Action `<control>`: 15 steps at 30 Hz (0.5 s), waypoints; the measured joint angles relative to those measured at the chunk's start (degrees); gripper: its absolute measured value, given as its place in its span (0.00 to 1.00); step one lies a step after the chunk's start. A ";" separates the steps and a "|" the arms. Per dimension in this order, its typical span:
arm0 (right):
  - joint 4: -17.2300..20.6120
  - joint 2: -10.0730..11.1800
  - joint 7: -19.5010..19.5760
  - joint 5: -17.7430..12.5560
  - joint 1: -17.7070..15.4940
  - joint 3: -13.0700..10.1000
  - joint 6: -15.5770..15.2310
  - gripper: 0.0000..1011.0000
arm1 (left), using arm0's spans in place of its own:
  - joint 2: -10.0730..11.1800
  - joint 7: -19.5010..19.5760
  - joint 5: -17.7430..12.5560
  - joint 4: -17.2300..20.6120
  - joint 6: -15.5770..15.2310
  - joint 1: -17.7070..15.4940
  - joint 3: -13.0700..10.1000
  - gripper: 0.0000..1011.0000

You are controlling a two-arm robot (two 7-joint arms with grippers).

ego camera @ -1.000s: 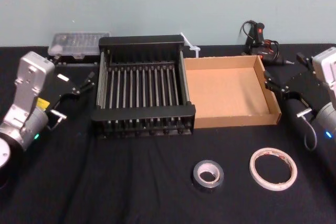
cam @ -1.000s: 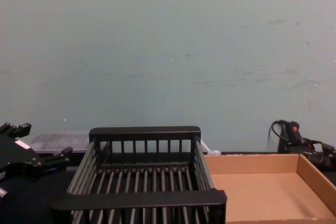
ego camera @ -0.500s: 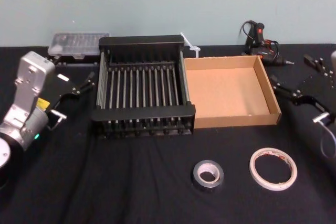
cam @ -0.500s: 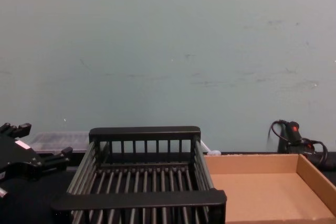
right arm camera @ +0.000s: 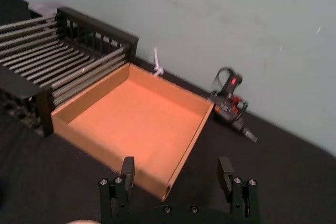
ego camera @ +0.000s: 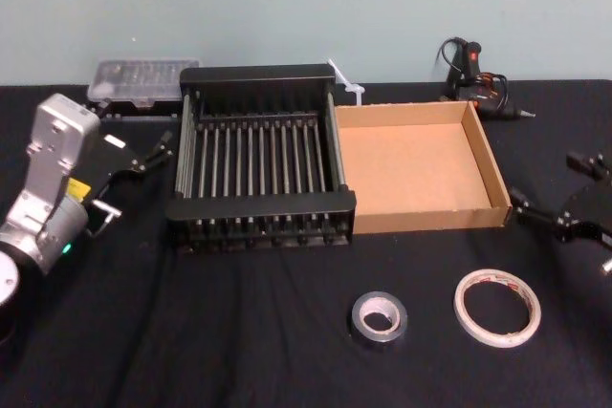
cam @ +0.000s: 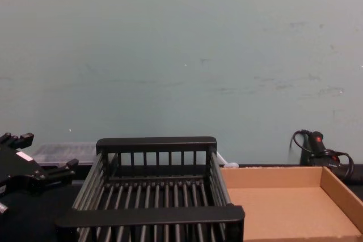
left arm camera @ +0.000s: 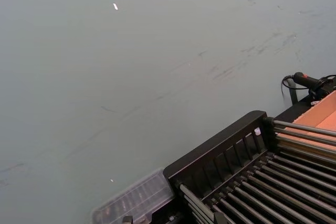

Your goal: Pick up the white tape and place it into the black box , Pick up the silver tape and place it into the brown box.

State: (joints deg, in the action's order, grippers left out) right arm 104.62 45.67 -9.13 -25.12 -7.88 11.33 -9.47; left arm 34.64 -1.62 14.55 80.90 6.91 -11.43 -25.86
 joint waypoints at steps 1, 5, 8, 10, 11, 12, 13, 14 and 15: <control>0.15 0.02 -0.14 -0.27 -0.33 -0.20 -0.49 0.99 | 0.00 0.00 0.00 0.00 0.00 0.00 0.00 0.99; 0.64 0.19 -0.93 -1.23 -1.34 -0.75 -3.00 0.99 | 0.00 0.00 0.00 0.00 0.00 0.00 0.00 0.99; 0.79 0.50 -1.89 -1.32 -1.68 -0.82 -4.54 0.99 | 0.00 0.00 0.00 0.00 0.00 0.00 0.00 0.99; 0.82 0.72 -2.61 -1.30 -1.75 -0.80 -5.41 0.99 | 0.00 0.00 0.00 0.00 0.00 0.00 0.00 0.99; 0.82 0.79 -2.86 -1.30 -1.76 -0.76 -5.67 0.99 | 0.00 0.00 0.00 0.00 0.00 0.00 0.00 0.99; 0.82 0.85 -3.18 -1.29 -1.78 -0.74 -5.94 0.99 | 0.00 0.00 0.00 0.00 0.00 0.00 0.00 0.99; 0.82 0.91 -3.46 -1.27 -1.78 -0.70 -6.20 0.99 | 0.00 0.00 0.00 0.00 0.00 0.00 0.00 0.99; 0.82 0.98 -4.03 -1.22 -1.78 -0.61 -6.81 0.99 | 0.00 0.00 0.00 0.00 0.00 0.00 0.00 0.99; 0.80 0.99 -4.27 -1.18 -1.78 -0.56 -7.08 0.99 | 0.00 0.00 0.00 0.00 0.00 0.00 0.00 0.99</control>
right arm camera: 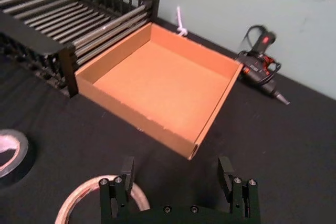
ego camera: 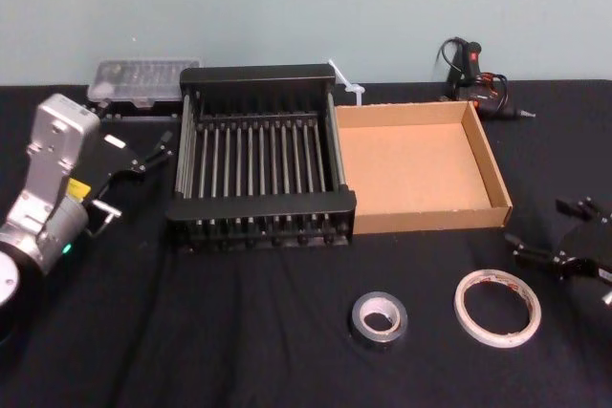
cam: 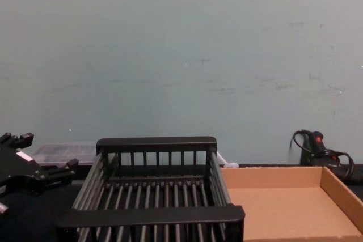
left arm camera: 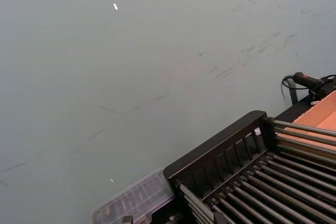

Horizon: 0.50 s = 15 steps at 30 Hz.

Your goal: Pick up the white tape and place it into the black box , Pick up the silver tape and place it into the brown box.

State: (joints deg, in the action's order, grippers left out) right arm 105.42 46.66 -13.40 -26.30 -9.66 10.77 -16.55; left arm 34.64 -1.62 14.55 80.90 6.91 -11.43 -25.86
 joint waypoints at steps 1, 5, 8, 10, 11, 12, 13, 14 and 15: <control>-0.11 0.00 -0.38 0.04 0.03 0.07 -0.47 0.99 | 0.00 0.00 0.00 0.00 0.00 0.00 0.00 0.99; -0.56 -0.37 -1.41 0.03 0.24 0.34 -2.20 0.99 | 0.00 0.00 0.00 0.00 0.00 0.00 0.00 0.99; -0.96 -0.73 -2.00 0.20 0.47 0.71 -3.30 0.99 | 0.00 0.00 0.00 0.00 0.00 0.00 0.00 0.99; -1.10 -0.87 -2.07 0.60 0.54 0.91 -3.59 0.99 | 0.00 0.00 0.00 0.00 0.00 0.00 0.00 0.99; -1.40 -1.10 -2.32 1.12 0.69 1.13 -3.97 0.99 | 0.00 0.00 0.00 0.00 0.00 0.00 0.00 0.99; -1.49 -1.19 -2.41 1.27 0.73 1.20 -4.06 0.99 | 0.00 0.00 0.00 0.00 0.00 0.00 0.00 0.99; -1.57 -1.26 -2.47 1.42 0.76 1.25 -4.14 0.99 | 0.00 0.00 0.00 0.00 0.00 0.00 0.00 0.99; -1.68 -1.34 -2.54 1.58 0.83 1.31 -4.23 0.99 | 0.00 0.00 0.00 0.00 0.00 0.00 0.00 0.99; -1.89 -1.51 -2.71 1.91 0.98 1.41 -4.41 0.99 | 0.00 0.00 0.00 0.00 0.00 0.00 0.00 0.99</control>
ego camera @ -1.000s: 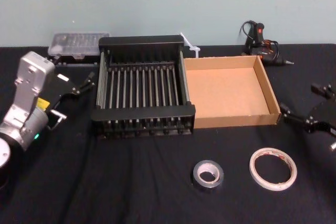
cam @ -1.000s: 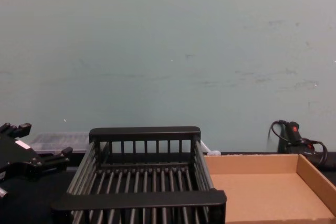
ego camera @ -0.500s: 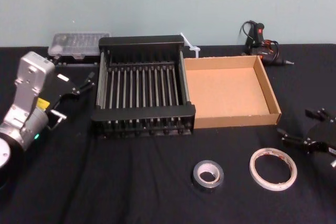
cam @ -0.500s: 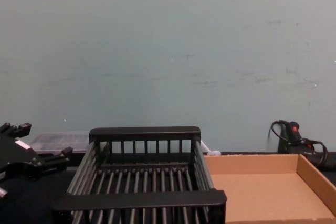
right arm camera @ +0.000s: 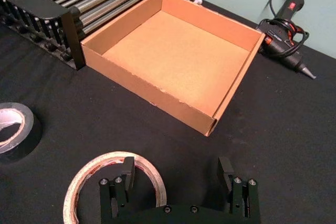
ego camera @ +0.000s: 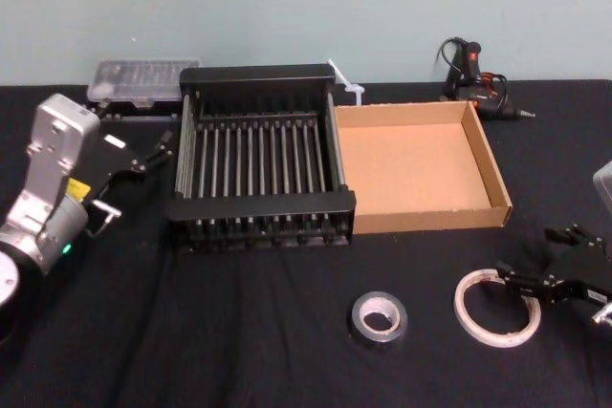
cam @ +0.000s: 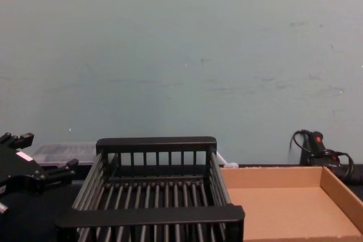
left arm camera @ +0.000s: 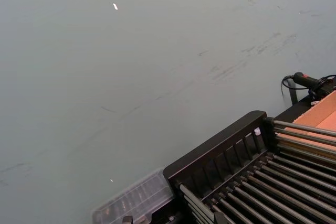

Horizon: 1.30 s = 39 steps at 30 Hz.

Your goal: Pick up the white tape and place it into the black box , Pick up the silver tape and place it into the brown box.

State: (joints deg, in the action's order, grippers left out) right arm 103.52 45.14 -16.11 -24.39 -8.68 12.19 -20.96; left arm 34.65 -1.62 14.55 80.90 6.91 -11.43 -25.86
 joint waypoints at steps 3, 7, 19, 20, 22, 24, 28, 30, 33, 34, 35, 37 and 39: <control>-0.32 -0.32 -0.28 0.52 0.05 0.02 -0.31 0.99 | 0.00 0.00 0.00 0.00 0.00 0.00 0.00 0.99; -0.62 -0.69 -0.73 0.96 0.06 -0.01 -0.72 0.99 | 0.00 0.00 0.00 0.00 0.00 0.00 0.00 0.99; -1.25 -1.73 -2.69 1.96 0.02 -0.37 -2.19 0.99 | 0.00 0.00 0.00 0.00 0.00 0.00 0.00 0.99; -1.32 -1.87 -2.80 2.04 0.04 -0.40 -2.29 0.99 | 0.00 0.00 0.00 0.00 0.00 0.00 0.00 0.99; -1.55 -2.20 -2.94 2.26 0.12 -0.47 -2.52 0.99 | 0.00 0.00 0.00 0.00 0.00 0.00 0.00 0.99; -1.76 -2.46 -3.02 2.45 0.23 -0.51 -2.73 0.99 | 0.00 0.00 0.00 0.00 0.00 0.00 0.00 0.99; -2.34 -3.10 -3.22 3.04 0.63 -0.51 -3.36 0.99 | 0.00 0.00 0.00 0.00 0.00 0.00 0.00 0.99; -2.65 -3.43 -3.35 3.32 0.83 -0.51 -3.63 0.99 | 0.00 0.00 0.00 0.00 0.00 0.00 0.00 0.99; -3.06 -3.86 -3.57 3.72 1.10 -0.51 -3.97 0.99 | 0.00 0.00 0.00 0.00 0.00 0.00 0.00 0.99; -3.16 -3.95 -3.65 3.80 1.17 -0.51 -4.03 0.99 | 0.00 0.00 0.00 0.00 0.00 0.00 0.00 0.99; -3.25 -4.05 -3.70 3.86 1.23 -0.51 -4.05 0.99 | 0.00 0.00 0.00 0.00 0.00 0.00 0.00 0.99; -3.50 -4.34 -3.88 4.07 1.39 -0.51 -4.20 0.99 | 0.00 0.00 0.00 0.00 0.00 0.00 0.00 0.99; -3.74 -4.58 -4.11 4.25 1.58 -0.53 -4.32 0.99 | 0.00 0.00 0.00 0.00 0.00 0.00 0.00 0.99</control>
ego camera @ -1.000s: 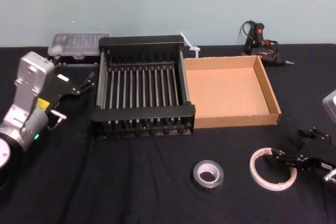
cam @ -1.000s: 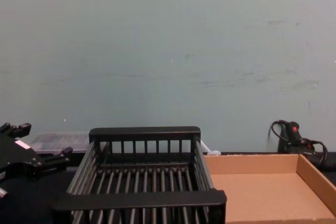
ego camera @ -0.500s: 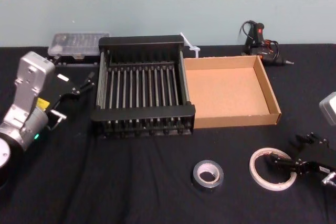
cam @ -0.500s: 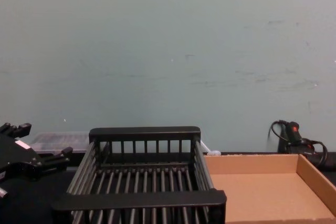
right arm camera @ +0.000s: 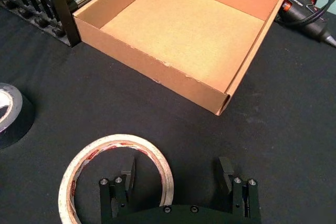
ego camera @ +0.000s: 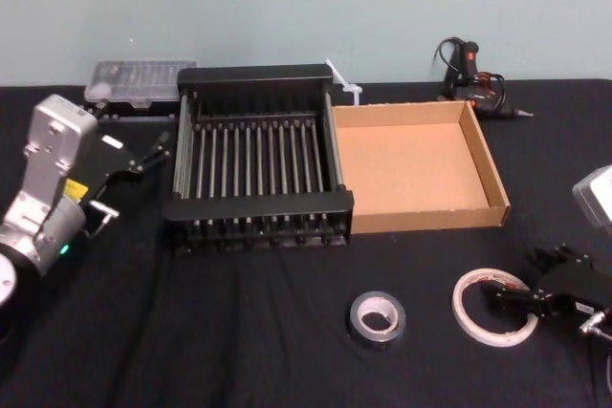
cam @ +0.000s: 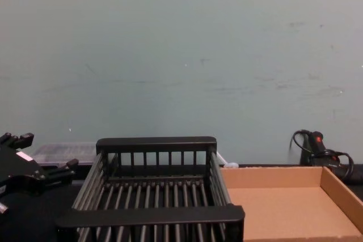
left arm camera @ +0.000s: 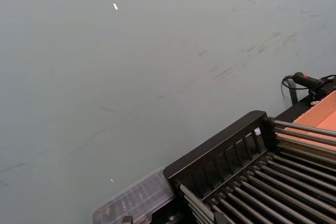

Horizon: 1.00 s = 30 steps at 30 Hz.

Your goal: Pick up the white tape and place it into the black box , Pick up the silver tape and place it into the brown box.

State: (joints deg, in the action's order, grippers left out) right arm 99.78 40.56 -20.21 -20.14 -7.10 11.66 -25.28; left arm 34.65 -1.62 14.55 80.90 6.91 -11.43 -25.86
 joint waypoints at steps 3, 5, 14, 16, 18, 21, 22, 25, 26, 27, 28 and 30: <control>-0.18 -0.26 -0.24 0.19 0.16 -0.01 -0.19 0.99 | 0.00 0.00 0.00 0.00 0.00 0.00 0.00 0.99; -0.32 -0.38 -0.49 0.32 0.27 -0.02 -0.29 0.99 | 0.00 0.00 0.00 0.00 0.00 0.00 0.00 0.99; -0.64 -0.59 -1.19 0.81 0.79 0.13 -0.76 0.99 | 0.00 0.00 0.00 0.00 0.00 0.00 0.00 0.99; -0.69 -0.61 -1.35 0.97 0.90 0.28 -0.88 0.99 | 0.00 0.00 0.00 0.00 0.00 0.00 0.00 0.99; -0.72 -0.62 -1.48 1.11 0.98 0.36 -0.99 0.99 | 0.00 0.00 0.00 0.00 0.00 0.00 0.00 0.99; -0.80 -0.61 -1.61 1.32 1.09 0.51 -1.11 0.99 | 0.00 0.00 0.00 0.00 0.00 0.00 0.00 0.99; -0.82 -0.62 -1.65 1.37 1.11 0.53 -1.15 0.99 | 0.00 0.00 0.00 0.00 0.00 0.00 0.00 0.99; -0.84 -0.62 -1.76 1.51 1.17 0.56 -1.34 0.99 | 0.00 0.00 0.00 0.00 0.00 0.00 0.00 0.99; -0.84 -0.64 -1.77 1.53 1.17 0.56 -1.36 0.99 | 0.00 0.00 0.00 0.00 0.00 0.00 0.00 0.99; -0.85 -0.67 -1.77 1.55 1.17 0.57 -1.38 0.99 | 0.00 0.00 0.00 0.00 0.00 0.00 0.00 0.99; -0.85 -0.72 -1.77 1.60 1.17 0.56 -1.39 0.99 | 0.00 0.00 0.00 0.00 0.00 0.00 0.00 0.99; -0.87 -0.77 -1.77 1.66 1.16 0.55 -1.40 0.99 | 0.00 0.00 0.00 0.00 0.00 0.00 0.00 0.99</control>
State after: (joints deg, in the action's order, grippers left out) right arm 98.91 39.80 -21.99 -18.48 -5.94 12.20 -26.68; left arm 34.64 -1.62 14.55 80.90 6.91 -11.43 -25.86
